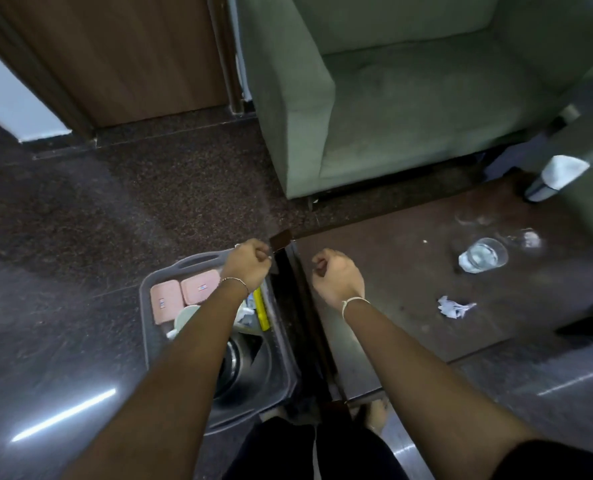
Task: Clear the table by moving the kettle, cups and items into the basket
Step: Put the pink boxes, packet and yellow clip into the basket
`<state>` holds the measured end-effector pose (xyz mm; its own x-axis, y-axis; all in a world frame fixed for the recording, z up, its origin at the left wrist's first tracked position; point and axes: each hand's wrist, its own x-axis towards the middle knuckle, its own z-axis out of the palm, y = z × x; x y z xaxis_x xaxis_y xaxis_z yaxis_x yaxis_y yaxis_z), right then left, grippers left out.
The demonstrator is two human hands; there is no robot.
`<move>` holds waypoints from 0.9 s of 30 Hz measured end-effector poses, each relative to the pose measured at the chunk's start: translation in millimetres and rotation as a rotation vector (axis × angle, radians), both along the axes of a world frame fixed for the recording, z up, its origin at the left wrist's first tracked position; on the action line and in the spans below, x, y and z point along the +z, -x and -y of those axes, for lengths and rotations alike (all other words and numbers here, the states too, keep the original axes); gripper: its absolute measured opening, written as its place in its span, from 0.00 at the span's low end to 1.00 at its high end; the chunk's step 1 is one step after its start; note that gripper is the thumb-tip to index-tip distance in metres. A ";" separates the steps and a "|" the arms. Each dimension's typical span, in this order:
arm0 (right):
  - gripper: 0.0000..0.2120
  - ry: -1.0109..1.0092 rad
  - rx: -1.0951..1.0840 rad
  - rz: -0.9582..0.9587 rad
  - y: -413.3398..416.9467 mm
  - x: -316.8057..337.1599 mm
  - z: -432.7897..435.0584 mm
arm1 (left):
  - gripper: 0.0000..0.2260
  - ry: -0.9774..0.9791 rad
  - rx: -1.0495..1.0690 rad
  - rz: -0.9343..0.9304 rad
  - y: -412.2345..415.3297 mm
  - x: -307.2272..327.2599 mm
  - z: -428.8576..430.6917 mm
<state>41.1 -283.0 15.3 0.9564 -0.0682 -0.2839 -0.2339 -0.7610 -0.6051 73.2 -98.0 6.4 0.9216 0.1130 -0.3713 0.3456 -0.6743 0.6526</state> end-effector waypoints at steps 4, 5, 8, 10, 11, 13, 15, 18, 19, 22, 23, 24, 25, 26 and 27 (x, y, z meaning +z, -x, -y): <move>0.07 0.017 -0.090 -0.006 11.9 9.1 64.6 | 0.09 0.031 -0.070 -0.015 8.0 10.4 76.8; 0.06 0.023 -0.111 -0.009 15.6 9.2 81.6 | 0.09 0.049 -0.086 -0.028 11.9 11.3 94.5; 0.05 0.056 -0.167 -0.040 28.5 4.6 141.3 | 0.09 0.097 -0.119 -0.066 25.8 11.5 145.6; 0.06 0.081 -0.180 -0.080 36.8 -3.5 182.3 | 0.09 0.102 -0.105 -0.083 34.4 6.3 175.6; 0.08 0.096 -0.178 -0.105 40.8 -8.8 201.8 | 0.08 0.103 -0.088 -0.093 38.2 2.0 189.6; 0.09 0.126 -0.175 -0.152 47.9 -21.3 239.9 | 0.08 0.108 -0.053 -0.115 44.0 -9.7 218.0; 0.09 0.144 -0.182 -0.207 54.0 -35.1 275.4 | 0.07 0.106 -0.033 -0.132 47.6 -22.4 245.8; 0.10 0.159 -0.147 -0.306 61.6 -58.1 324.3 | 0.06 0.094 -0.044 -0.170 51.5 -41.7 284.8; 0.11 0.168 -0.126 -0.333 62.8 -66.8 339.3 | 0.06 0.092 -0.054 -0.181 52.1 -49.0 296.6; 0.16 0.259 -0.022 -0.386 56.6 -96.3 376.3 | 0.06 0.072 -0.091 -0.196 50.4 -75.3 326.6; 0.19 0.324 0.065 -0.404 51.3 -107.7 385.1 | 0.07 0.064 -0.101 -0.207 49.6 -84.2 334.9; 0.21 0.391 0.163 -0.423 45.0 -118.8 391.1 | 0.07 0.054 -0.109 -0.220 48.6 -92.5 342.2; 0.21 0.447 0.252 -0.436 38.2 -129.2 394.8 | 0.07 0.044 -0.118 -0.233 47.8 -99.9 348.7; 0.20 0.488 0.319 -0.439 31.7 -138.6 396.6 | 0.07 0.037 -0.133 -0.246 47.5 -106.4 354.5; 0.19 0.514 0.361 -0.429 26.1 -148.2 397.4 | 0.07 0.034 -0.152 -0.257 47.0 -112.0 359.3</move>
<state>15.0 -680.5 -132.9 0.7572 0.0036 -0.6531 -0.0518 -0.9965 -0.0656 26.2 -457.3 -105.6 0.8020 -0.0361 -0.5962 0.3992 -0.7101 0.5800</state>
